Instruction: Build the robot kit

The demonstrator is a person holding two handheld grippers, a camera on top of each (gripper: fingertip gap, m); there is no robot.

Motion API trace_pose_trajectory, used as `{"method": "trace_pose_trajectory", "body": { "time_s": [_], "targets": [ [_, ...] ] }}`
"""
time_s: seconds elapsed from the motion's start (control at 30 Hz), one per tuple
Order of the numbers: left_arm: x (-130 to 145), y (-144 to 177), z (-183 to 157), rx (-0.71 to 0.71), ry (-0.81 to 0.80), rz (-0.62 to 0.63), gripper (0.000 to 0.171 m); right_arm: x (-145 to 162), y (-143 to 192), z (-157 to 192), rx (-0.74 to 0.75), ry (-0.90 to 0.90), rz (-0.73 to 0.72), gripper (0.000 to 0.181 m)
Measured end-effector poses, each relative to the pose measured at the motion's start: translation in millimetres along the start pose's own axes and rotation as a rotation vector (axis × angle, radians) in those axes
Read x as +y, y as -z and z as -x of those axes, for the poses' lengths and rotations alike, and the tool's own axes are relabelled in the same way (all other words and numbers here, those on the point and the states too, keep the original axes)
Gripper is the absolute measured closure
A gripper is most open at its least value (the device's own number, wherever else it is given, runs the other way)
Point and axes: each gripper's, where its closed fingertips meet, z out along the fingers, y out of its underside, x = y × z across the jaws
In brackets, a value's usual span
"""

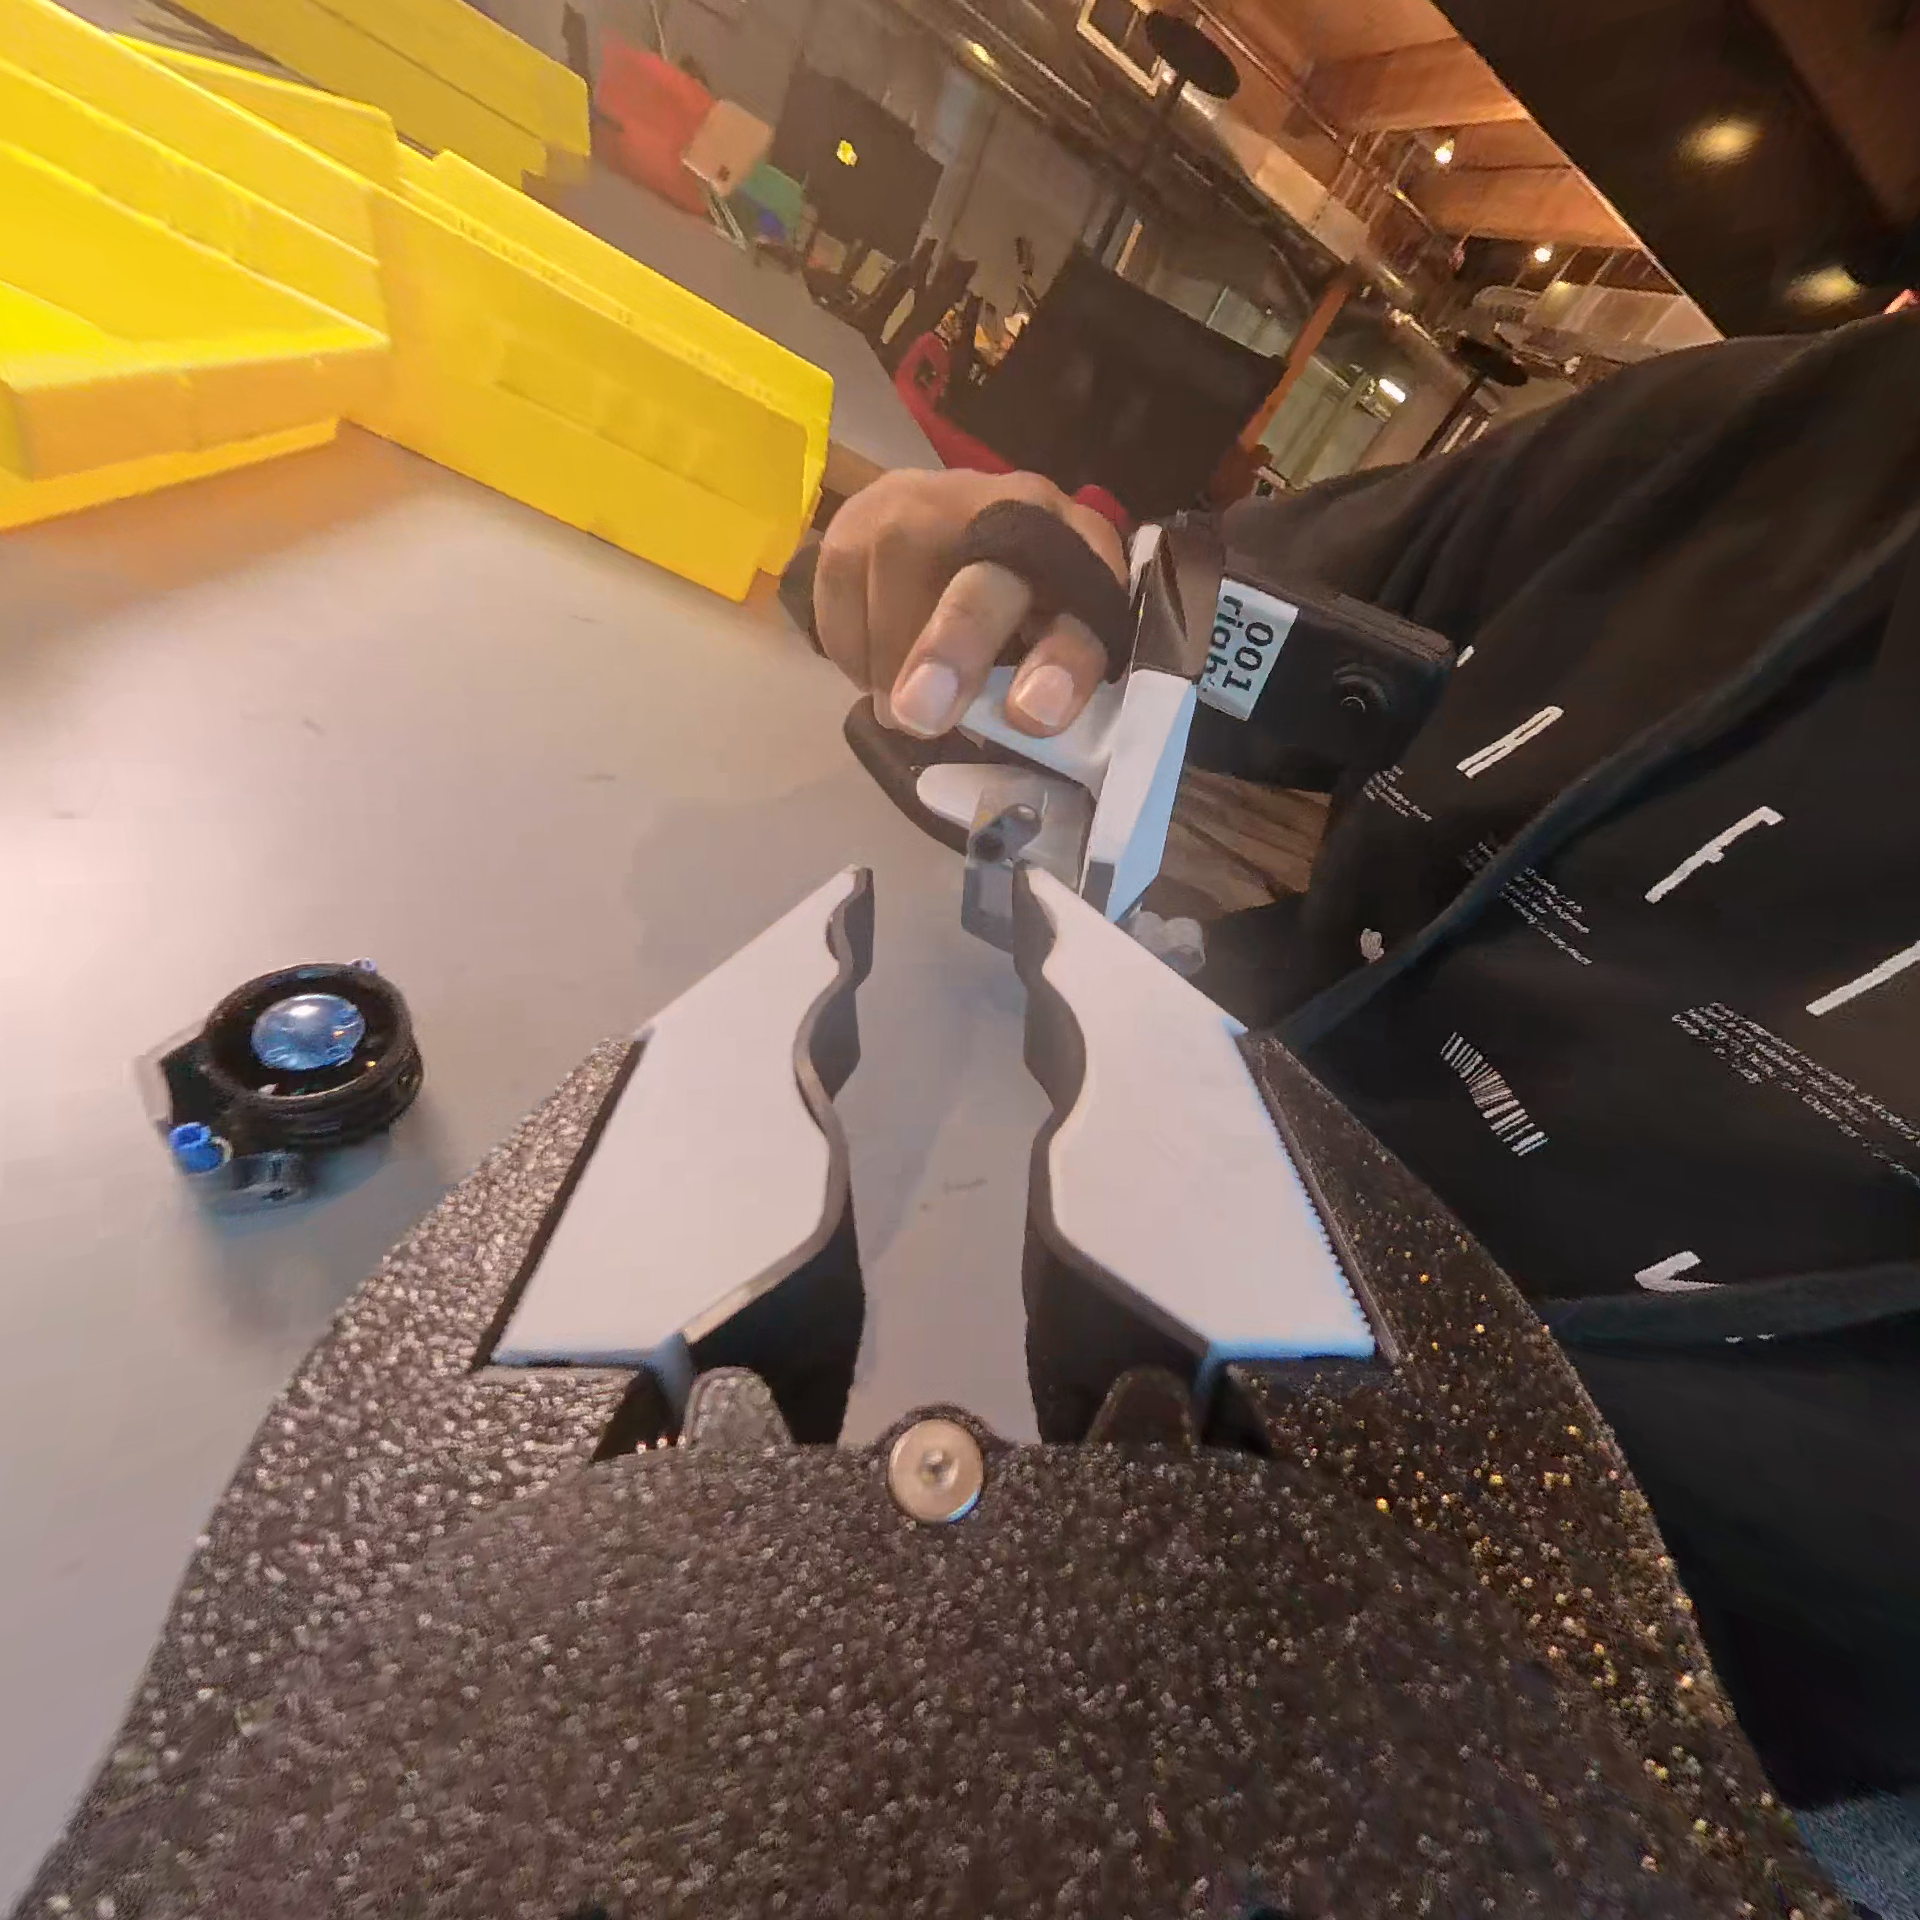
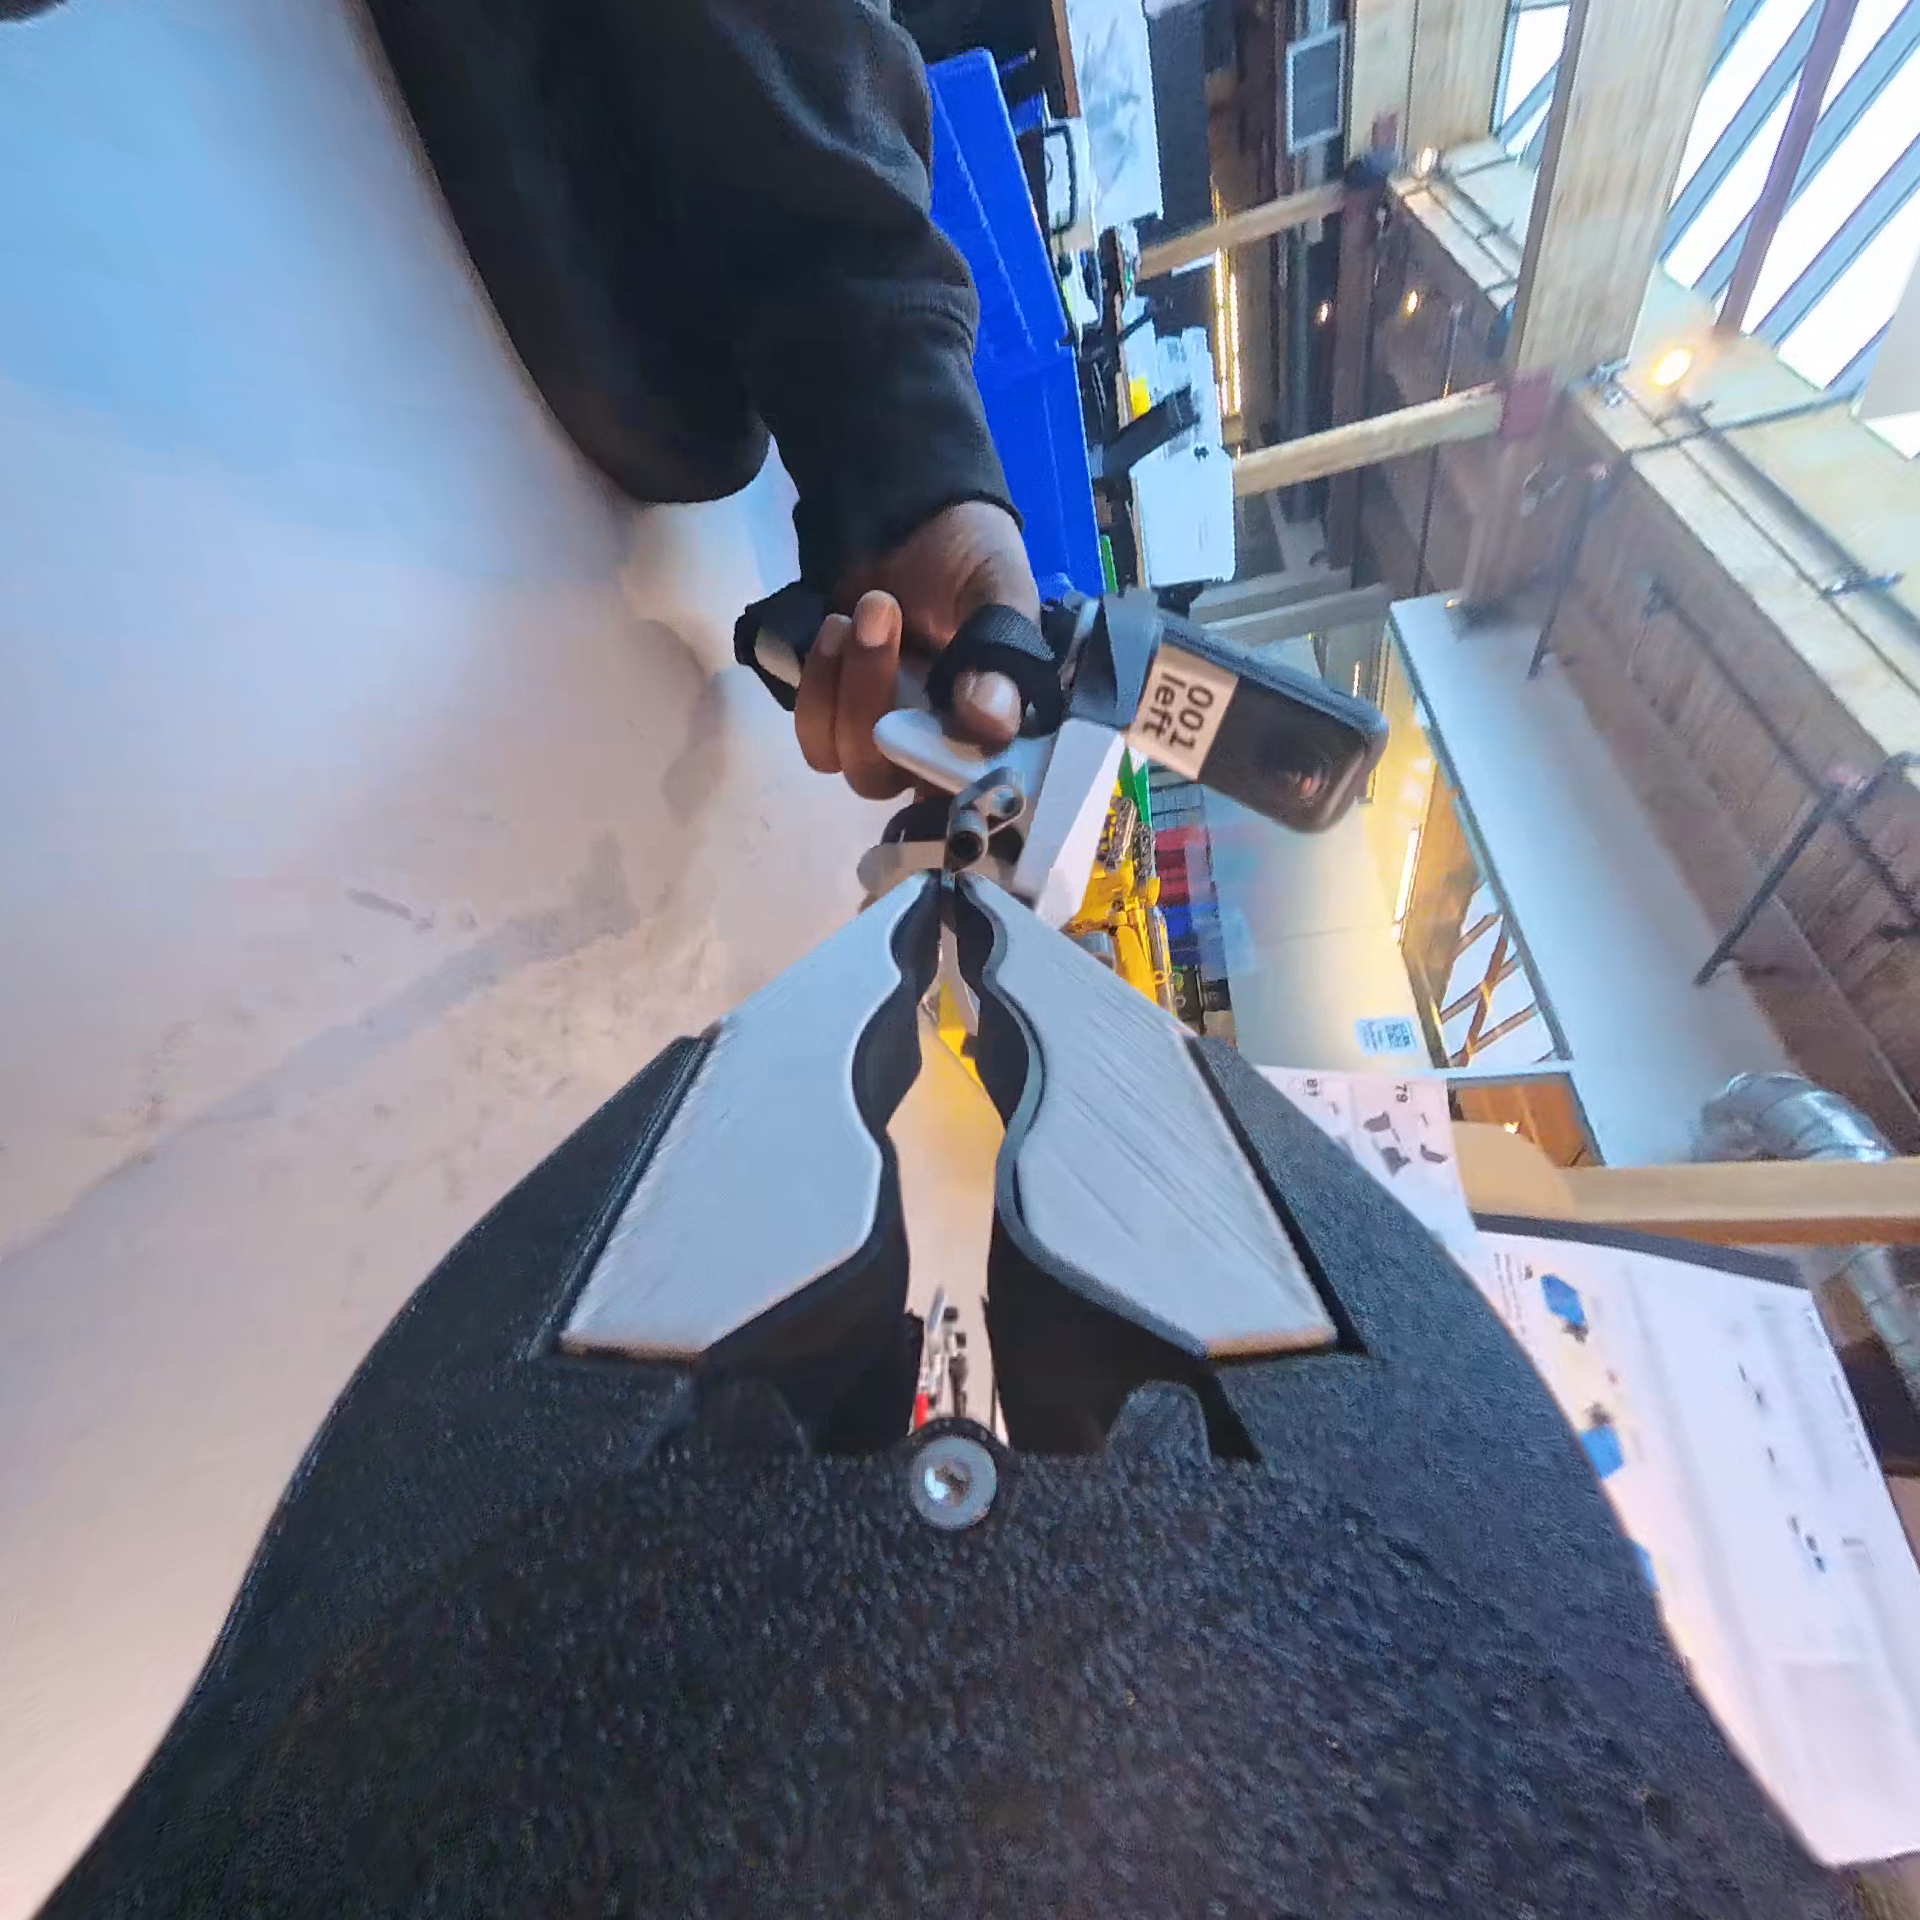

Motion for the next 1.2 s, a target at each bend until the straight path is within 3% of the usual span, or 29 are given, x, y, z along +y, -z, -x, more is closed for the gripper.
{"method": "trace_pose_trajectory", "body": {
  "time_s": [0.1,0.17,0.27,0.37,0.6,0.77,0.87,1.1,1.2],
  "targets": [
    [0,-8,4,-0.035,-0.031,0.004,0.167,7,-2,3,-0.01,0.001,-0.001,0.179],
    [-1,-6,18,-0.135,-0.038,-0.005,0.169,23,-1,4,0.005,-0.068,0.027,0.178],
    [-9,7,47,-0.342,-0.073,-0.034,0.17,51,1,7,0.009,-0.289,0.079,0.163],
    [-23,22,69,-0.545,-0.146,-0.053,0.17,67,3,-1,0.001,-0.582,0.089,0.161],
    [-53,35,89,-0.798,-0.263,-0.116,0.171,80,0,-42,0.095,-1.002,0.027,0.156],
    [-46,40,79,-0.781,-0.38,-0.164,0.17,109,-4,-55,0.115,-1.42,-0.012,0.157],
    [-42,41,74,-0.774,-0.438,-0.16,0.17,109,-13,-47,0.012,-1.623,-0.092,0.153],
    [-44,25,59,-0.739,-0.566,-0.146,0.17,89,-20,-25,-0.172,-1.782,-0.195,0.151],
    [-44,19,54,-0.729,-0.606,-0.139,0.17,83,-19,-21,-0.217,-1.831,-0.228,0.161]
  ]
}}
